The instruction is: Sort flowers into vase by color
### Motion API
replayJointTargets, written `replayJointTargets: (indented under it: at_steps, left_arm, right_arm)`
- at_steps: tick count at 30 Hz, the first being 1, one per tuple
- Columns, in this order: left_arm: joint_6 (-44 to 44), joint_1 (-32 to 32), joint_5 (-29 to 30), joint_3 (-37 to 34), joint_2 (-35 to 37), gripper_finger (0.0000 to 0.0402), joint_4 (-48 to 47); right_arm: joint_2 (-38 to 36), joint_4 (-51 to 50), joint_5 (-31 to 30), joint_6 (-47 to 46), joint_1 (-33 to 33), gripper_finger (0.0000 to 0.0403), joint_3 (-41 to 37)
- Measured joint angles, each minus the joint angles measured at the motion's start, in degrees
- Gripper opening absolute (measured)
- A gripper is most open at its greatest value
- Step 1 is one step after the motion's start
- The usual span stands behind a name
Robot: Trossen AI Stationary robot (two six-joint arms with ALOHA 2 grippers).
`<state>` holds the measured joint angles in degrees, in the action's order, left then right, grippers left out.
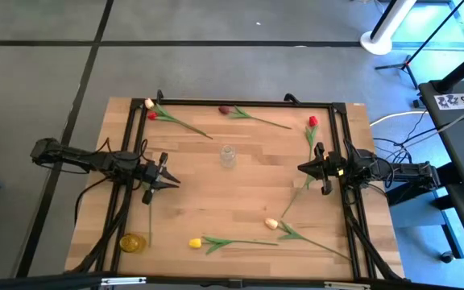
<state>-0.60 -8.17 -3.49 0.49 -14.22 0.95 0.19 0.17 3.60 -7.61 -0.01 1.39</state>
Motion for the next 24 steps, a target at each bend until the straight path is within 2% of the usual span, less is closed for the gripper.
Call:
replayJointTargets:
  at_steps: [3,6,8,11,14,19,24]
  left_arm:
    - [0.0,0.0,0.0,0.01,0.0,0.0062,0.0]
    - [0.0,-0.01,-0.02,0.0,-0.02,0.0062,0.02]
    - [0.0,-0.01,0.0,0.01,0.0,0.0062,0.0]
    - [0.0,0.0,0.0,0.0,-0.02,0.0062,0.0]
    - [0.0,-0.01,-0.01,0.01,-0.01,0.0062,0.0]
    - [0.0,0.0,-0.02,0.01,-0.02,0.0062,0.0]
    - [0.0,0.01,0.0,0.01,-0.01,0.0062,0.0]
  right_arm:
    - [0.04,2.16,-0.47,0.01,0.0,0.0026,-0.17]
    - [1.11,7.1,-5.43,-3.91,0.0,0.0026,0.01]
    - [2.17,5.63,-6.56,-7.03,-0.03,0.0026,0.15]
    - [5.38,-0.79,-3.5,-16.2,0.17,0.0026,3.27]
    - [12.1,-6.19,-2.95,-20.69,1.13,0.0026,6.1]
    - [24.18,-7.17,-9.76,-26.63,2.69,0.0026,11.83]
    - [39.63,-8.41,-13.24,-38.63,2.61,0.0026,18.55]
